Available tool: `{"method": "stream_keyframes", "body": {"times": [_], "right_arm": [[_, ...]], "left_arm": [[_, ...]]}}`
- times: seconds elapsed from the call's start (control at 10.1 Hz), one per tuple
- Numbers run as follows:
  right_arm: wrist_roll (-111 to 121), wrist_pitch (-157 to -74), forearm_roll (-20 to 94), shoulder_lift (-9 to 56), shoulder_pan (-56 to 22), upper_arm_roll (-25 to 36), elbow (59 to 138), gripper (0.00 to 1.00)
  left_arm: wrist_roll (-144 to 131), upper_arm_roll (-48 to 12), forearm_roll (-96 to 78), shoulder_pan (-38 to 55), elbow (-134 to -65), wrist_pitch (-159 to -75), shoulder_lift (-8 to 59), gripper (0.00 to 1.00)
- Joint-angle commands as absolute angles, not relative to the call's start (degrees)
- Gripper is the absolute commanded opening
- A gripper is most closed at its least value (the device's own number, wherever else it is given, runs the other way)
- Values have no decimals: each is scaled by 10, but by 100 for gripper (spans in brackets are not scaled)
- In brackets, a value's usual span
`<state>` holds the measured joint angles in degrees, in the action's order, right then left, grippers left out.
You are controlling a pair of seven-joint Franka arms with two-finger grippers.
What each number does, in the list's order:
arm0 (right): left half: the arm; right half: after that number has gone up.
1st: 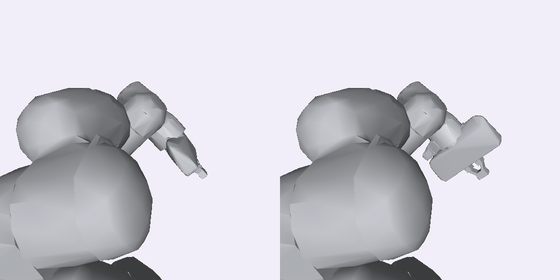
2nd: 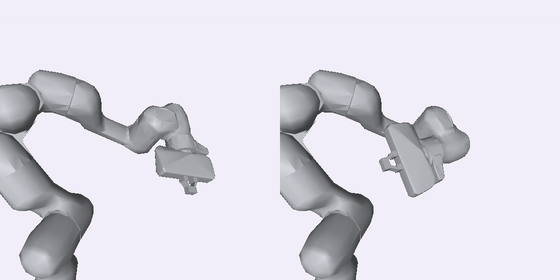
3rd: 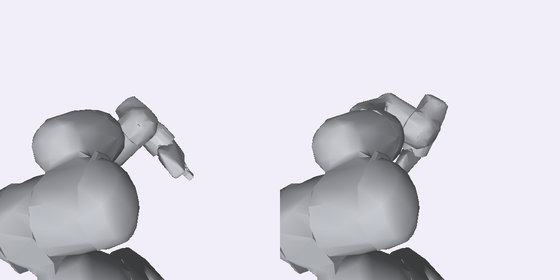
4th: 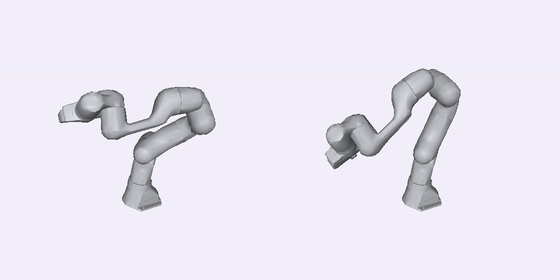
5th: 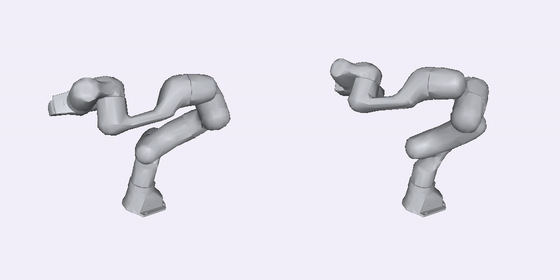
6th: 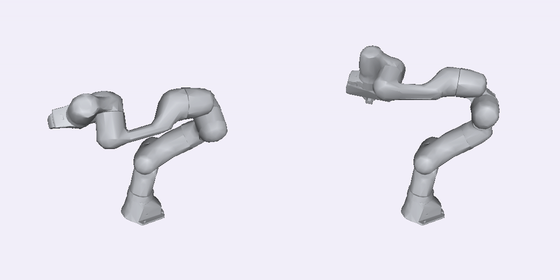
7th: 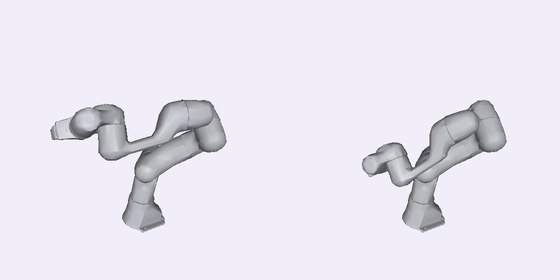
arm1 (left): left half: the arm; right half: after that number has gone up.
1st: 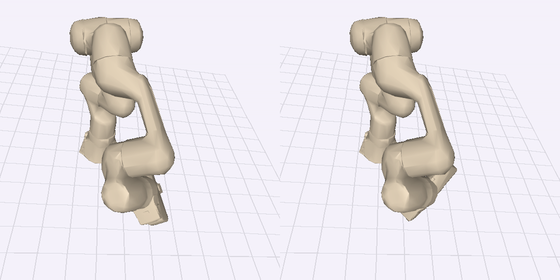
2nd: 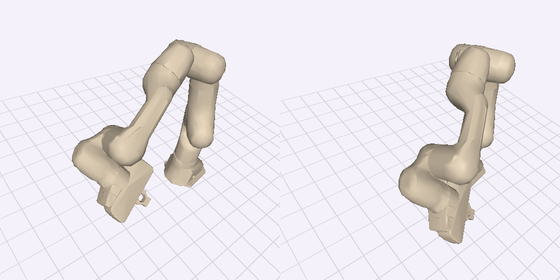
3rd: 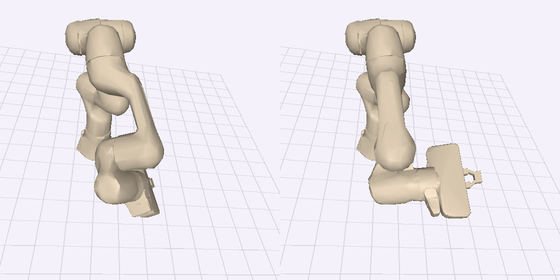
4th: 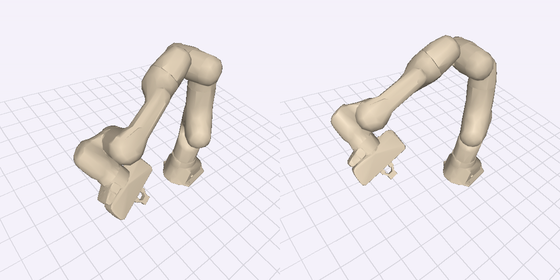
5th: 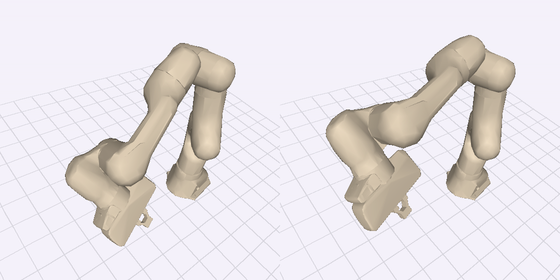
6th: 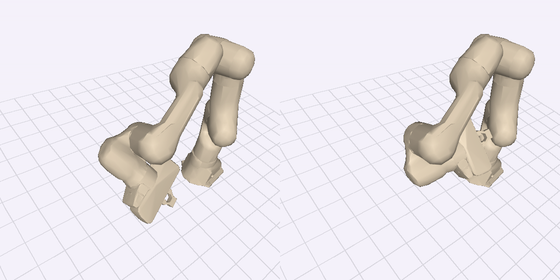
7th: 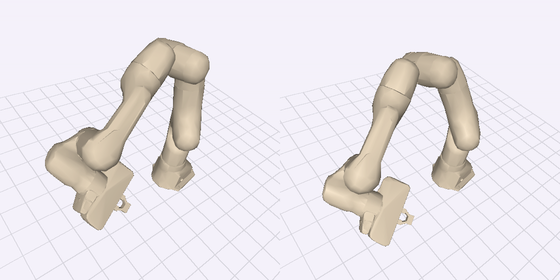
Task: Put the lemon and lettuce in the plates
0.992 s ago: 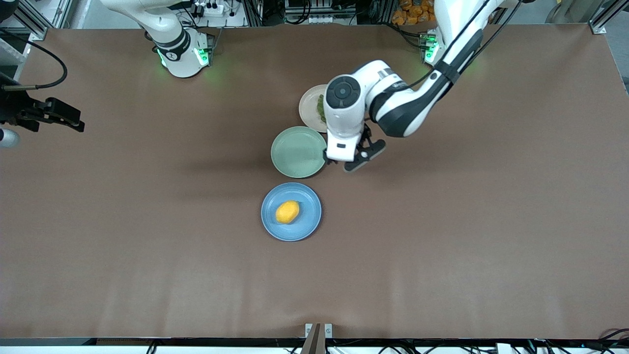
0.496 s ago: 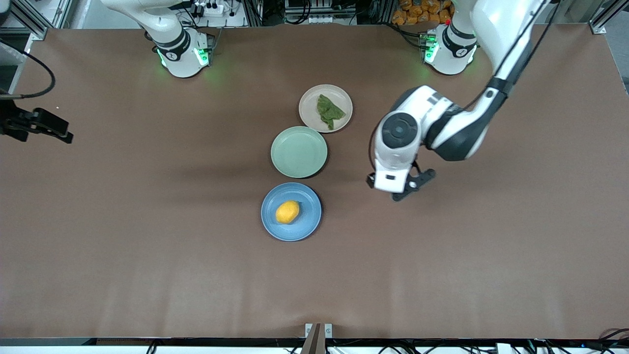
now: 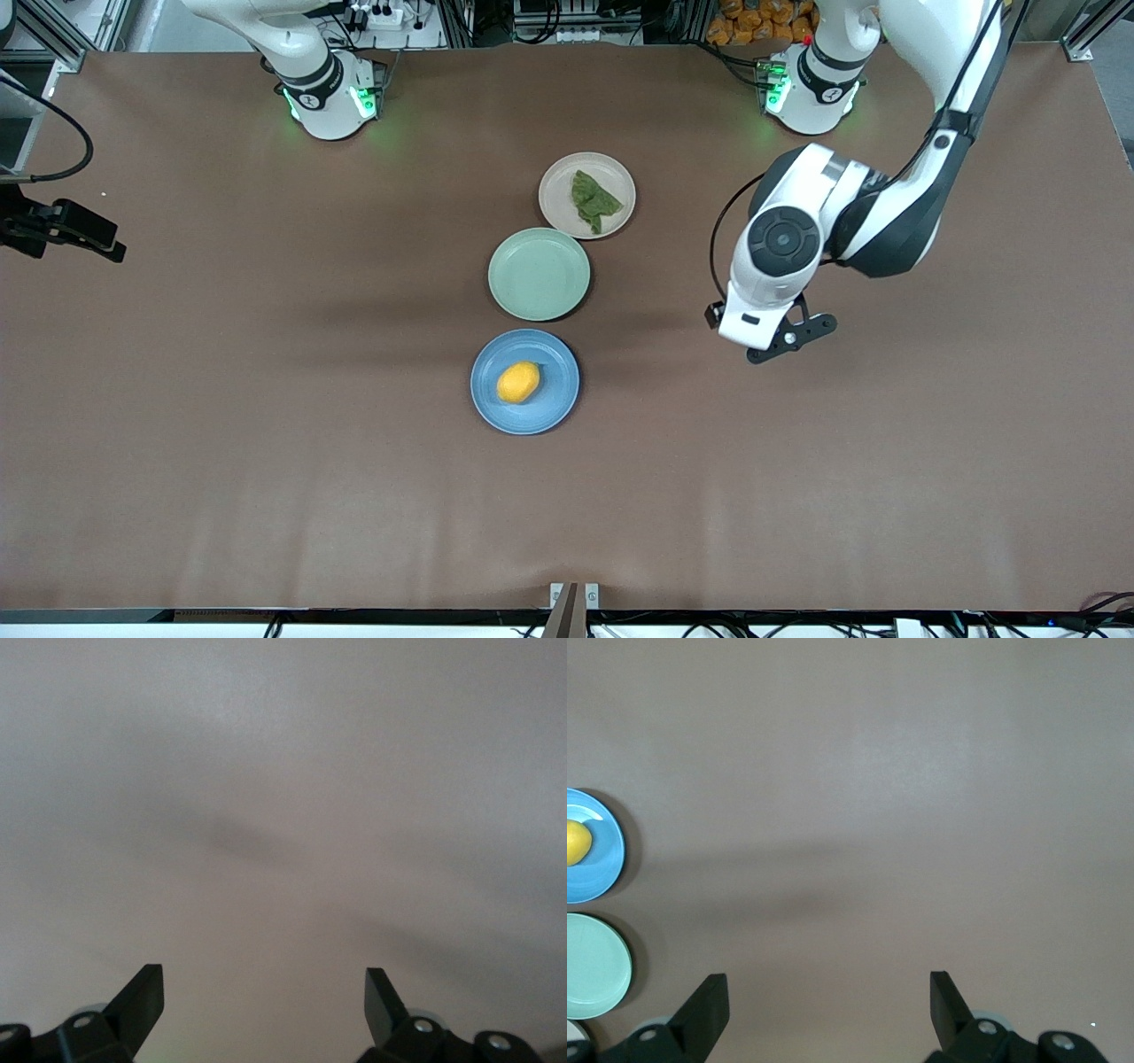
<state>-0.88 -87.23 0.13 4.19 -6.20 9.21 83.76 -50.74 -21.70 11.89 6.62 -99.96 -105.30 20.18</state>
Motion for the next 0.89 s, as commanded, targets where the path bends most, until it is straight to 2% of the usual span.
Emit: {"method": "stream_keyframes", "body": {"times": [0.0, 0.1, 0.3, 0.6, 0.79], "right_arm": [[-4, -879, -3, 32, -57, 87, 850, 100], [-4, -879, -3, 33, -56, 86, 850, 100], [-5, -875, -3, 35, -57, 87, 848, 100], [-6, -876, -3, 40, -62, 87, 847, 100], [-6, -878, -3, 40, -64, 86, 846, 100]], "left_arm": [[-348, -166, 28, 55, -1084, -1056, 100, 100], [-278, -143, -15, 47, -1100, -1050, 79, 100], [-254, -133, -29, 47, -1114, -1044, 53, 100], [-209, -98, -24, 40, -1054, -1044, 13, 100], [-159, -96, -21, 18, -999, -1043, 4, 100]]}}
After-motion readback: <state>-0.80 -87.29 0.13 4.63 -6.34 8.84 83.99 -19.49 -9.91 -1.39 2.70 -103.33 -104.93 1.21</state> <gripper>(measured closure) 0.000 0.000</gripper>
